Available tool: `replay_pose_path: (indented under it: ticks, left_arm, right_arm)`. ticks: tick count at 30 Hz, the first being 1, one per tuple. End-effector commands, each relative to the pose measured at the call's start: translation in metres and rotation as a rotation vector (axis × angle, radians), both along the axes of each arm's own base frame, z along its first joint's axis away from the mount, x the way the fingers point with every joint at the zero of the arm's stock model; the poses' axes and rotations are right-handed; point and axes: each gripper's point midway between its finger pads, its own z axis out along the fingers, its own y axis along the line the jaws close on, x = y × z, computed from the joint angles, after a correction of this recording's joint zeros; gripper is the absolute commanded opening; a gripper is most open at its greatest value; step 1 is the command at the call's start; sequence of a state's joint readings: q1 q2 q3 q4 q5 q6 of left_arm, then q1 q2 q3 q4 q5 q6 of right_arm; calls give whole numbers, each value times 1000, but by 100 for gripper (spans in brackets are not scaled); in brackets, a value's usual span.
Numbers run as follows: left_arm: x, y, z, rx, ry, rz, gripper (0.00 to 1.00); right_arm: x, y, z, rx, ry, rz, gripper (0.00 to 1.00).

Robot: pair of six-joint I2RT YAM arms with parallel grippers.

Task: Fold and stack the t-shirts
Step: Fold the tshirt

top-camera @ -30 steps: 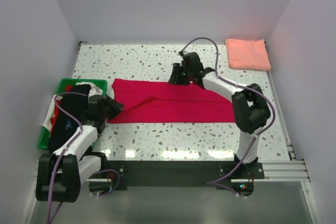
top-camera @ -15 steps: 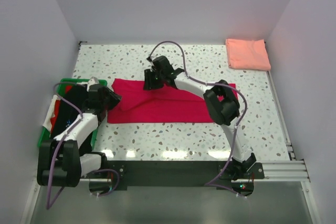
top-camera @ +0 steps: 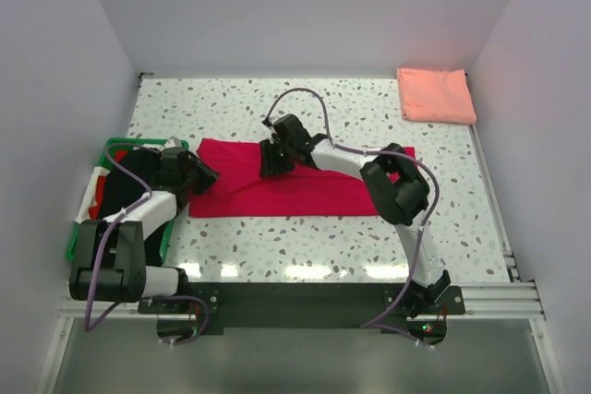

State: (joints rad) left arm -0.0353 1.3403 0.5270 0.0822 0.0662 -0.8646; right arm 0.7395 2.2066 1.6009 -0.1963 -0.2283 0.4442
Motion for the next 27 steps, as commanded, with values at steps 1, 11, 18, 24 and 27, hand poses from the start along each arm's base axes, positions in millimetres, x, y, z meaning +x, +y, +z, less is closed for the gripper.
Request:
replay_pose_path:
  ticks: [1, 11, 18, 24, 27]
  left_arm:
    - [7, -12, 15, -43, -82, -45, 31]
    - [-4, -22, 17, -69, -103, -113, 24]
    - [-16, -22, 12, -63, -89, -120, 13]
    - [-24, -17, 5, -34, -62, -110, 3]
    - [-26, -15, 5, -23, -55, -108, 0]
  right_arm:
    - [-8, 6, 41, 76, -65, 38, 40]
    - [-16, 1, 47, 96, -79, 48, 40]
    - [-16, 1, 54, 108, -90, 47, 40]
    - [-15, 0, 56, 110, -96, 43, 40]
    - [-14, -1, 59, 113, -102, 39, 40]
